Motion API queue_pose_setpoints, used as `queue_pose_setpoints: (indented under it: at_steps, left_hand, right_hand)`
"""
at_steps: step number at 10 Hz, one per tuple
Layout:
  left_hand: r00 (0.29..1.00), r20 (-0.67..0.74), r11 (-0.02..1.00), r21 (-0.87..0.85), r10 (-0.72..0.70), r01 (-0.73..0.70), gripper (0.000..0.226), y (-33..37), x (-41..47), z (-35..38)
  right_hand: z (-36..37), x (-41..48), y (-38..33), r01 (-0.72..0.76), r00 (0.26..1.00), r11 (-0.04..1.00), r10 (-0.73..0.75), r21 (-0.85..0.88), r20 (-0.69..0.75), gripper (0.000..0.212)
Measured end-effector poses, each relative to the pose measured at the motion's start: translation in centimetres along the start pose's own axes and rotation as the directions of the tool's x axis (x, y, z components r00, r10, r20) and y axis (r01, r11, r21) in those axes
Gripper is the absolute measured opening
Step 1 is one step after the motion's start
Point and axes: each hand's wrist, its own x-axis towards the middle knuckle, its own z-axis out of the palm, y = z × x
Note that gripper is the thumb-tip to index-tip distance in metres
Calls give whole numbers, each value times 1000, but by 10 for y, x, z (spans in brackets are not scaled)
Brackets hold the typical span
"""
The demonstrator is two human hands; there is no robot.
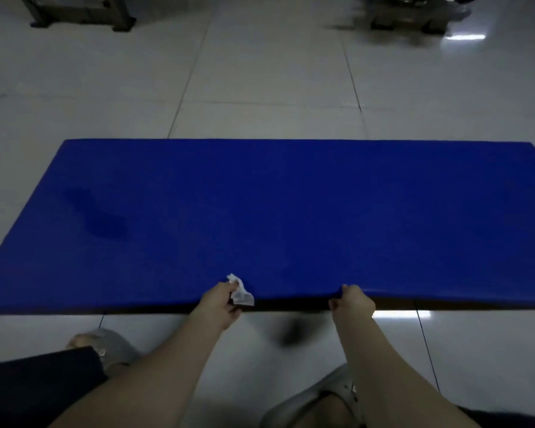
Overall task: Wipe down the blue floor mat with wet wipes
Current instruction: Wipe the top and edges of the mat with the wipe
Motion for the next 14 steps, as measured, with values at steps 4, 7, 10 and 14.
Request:
queue_pose_setpoints:
  at_steps: [4,7,10,14]
  left_hand:
    - [985,12,966,197,-172,166,17,-85,14,25]
    - [980,-20,890,415,-197,187,5,-51,-11,8]
    - [959,268,910,414,-94,-26,14,2,-73,0]
    - [925,287,222,913,248,-343,14,18,-7,-23]
  right_hand:
    - [-36,26,55,143,983,508,-173,-849,62,21]
    - [11,-34,76,471,852,341,64,-814,520,10]
    - [12,-116,65,690,714,374,-211,-619,668,36]
    - [15,-58,81,647,747,139,-312,-750,587,37]
